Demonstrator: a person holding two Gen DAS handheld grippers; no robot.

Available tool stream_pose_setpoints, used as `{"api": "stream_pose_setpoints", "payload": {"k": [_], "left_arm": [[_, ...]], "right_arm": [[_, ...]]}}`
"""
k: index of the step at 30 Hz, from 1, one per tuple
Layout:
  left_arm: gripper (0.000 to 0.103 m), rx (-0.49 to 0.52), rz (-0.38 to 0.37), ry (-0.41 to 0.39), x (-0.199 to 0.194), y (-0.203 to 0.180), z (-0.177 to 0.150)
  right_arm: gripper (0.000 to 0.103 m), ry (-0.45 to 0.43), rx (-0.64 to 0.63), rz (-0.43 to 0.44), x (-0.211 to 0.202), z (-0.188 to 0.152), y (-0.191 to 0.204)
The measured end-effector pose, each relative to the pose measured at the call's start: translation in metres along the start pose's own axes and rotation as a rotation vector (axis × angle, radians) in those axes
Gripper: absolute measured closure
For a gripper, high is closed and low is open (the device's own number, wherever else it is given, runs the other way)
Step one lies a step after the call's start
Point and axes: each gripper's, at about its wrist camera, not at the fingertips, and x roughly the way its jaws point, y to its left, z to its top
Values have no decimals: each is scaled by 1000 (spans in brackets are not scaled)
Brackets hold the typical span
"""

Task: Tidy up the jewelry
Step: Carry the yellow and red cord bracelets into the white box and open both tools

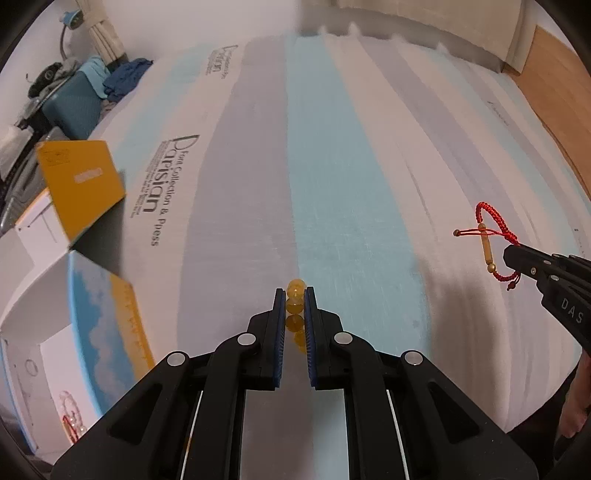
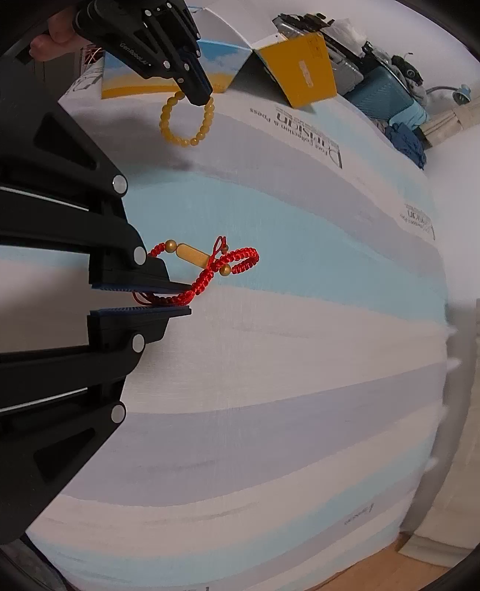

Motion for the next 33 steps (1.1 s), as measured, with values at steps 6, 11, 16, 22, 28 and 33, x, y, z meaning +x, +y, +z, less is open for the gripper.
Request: {"api": "stream_pose_setpoints", "payload": {"k": [6, 11, 16, 22, 28, 33], "left_arm": [[94, -22, 11, -16, -24, 7, -9], [94, -38, 23, -27, -42, 18, -19], [94, -60, 39, -38, -57, 37, -28], [94, -95, 42, -59, -79, 67, -38], [94, -144, 63, -77, -98, 109, -52], [94, -193, 78, -83, -108, 146, -64]], "right_arm": [[98, -26, -9, 5, -24, -10, 13], [98, -40, -21, 13, -36, -16, 30], [98, -49, -35, 32, -42, -21, 52], [98, -62, -80, 66, -51, -23, 93], [98, -75, -136, 105, -58, -23, 140], [98, -80, -189, 131, -61, -24, 185]]}}
